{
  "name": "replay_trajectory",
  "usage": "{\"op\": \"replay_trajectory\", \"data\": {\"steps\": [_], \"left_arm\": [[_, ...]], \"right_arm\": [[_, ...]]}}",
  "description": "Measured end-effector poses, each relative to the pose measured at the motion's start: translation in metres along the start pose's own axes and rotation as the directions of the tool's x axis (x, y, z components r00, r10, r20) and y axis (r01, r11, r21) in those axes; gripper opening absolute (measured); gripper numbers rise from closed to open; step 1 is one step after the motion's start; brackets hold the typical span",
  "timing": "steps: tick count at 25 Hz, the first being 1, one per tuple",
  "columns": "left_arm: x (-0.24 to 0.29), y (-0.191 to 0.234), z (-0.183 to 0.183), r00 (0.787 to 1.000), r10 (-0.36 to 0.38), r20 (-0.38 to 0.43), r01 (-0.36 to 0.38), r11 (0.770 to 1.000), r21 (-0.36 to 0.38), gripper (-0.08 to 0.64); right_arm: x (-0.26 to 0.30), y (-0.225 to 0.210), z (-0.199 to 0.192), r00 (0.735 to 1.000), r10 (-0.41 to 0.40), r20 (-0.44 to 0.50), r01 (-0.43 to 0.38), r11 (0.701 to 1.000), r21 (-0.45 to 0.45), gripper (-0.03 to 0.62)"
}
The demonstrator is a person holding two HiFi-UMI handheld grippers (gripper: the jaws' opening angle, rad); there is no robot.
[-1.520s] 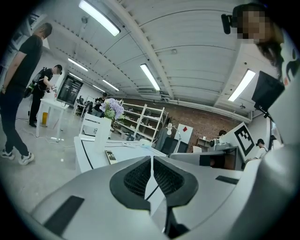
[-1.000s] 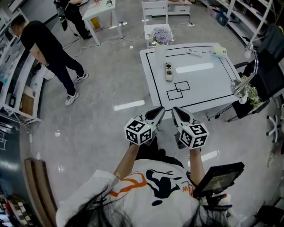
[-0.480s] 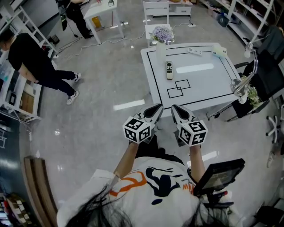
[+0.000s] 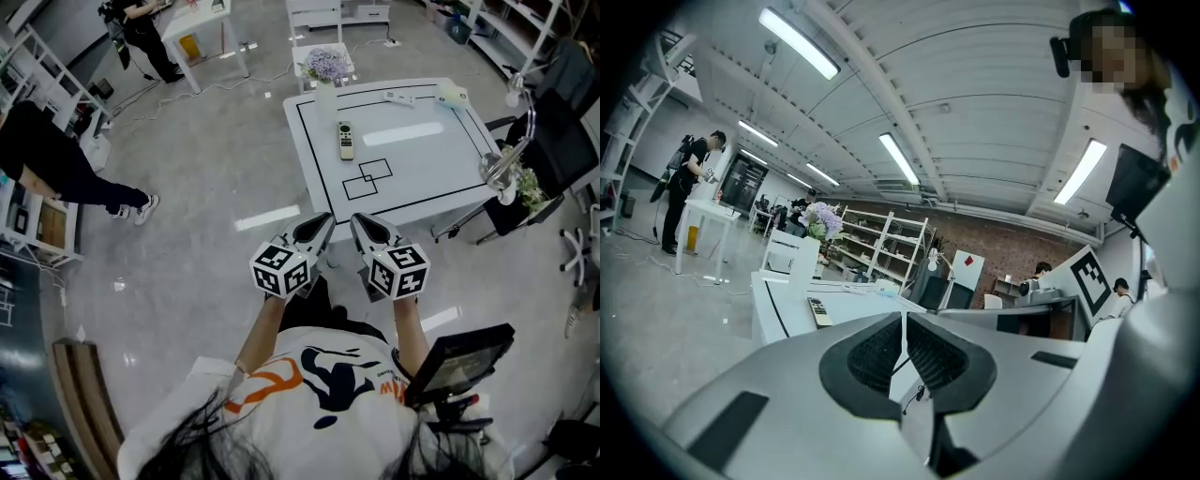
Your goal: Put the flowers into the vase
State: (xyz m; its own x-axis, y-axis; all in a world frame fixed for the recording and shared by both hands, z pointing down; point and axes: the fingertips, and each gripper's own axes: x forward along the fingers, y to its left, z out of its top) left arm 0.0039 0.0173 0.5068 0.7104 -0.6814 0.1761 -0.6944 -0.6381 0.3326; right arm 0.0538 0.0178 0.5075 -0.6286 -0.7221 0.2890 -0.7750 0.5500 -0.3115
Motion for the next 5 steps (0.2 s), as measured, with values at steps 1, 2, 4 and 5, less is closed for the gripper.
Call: {"op": "replay_trajectory", "data": {"steps": [1, 2, 4, 5], "left_arm": [[0.0004, 0.0008, -0.0002, 1.000, 0.000, -0.003, 0.000, 1.000, 0.000, 0.023], [0.0010, 0.0015, -0.0003, 1.000, -0.001, -0.005, 0.001, 1.000, -0.001, 0.025], [0.0024, 0.0029, 0.0000, 1.000, -0.001, -0.007, 0.001, 1.000, -0.002, 0.023], [0.0032, 0.0038, 0.0004, 1.000, -0.001, -0.007, 0.001, 1.000, -0.002, 0.023]], "right_arm": [[0.0006, -0.0002, 0.0002, 1.000, -0.001, 0.000, 0.001, 1.000, 0.001, 0.018], [0.0011, -0.0008, 0.0004, 1.000, -0.002, -0.001, 0.002, 1.000, 0.002, 0.018], [0.0024, -0.0024, 0.0011, 1.000, -0.004, -0.002, 0.004, 1.000, 0.003, 0.018], [0.0033, -0.0032, 0.0015, 1.000, -0.004, -0.002, 0.004, 1.000, 0.004, 0.017]]}}
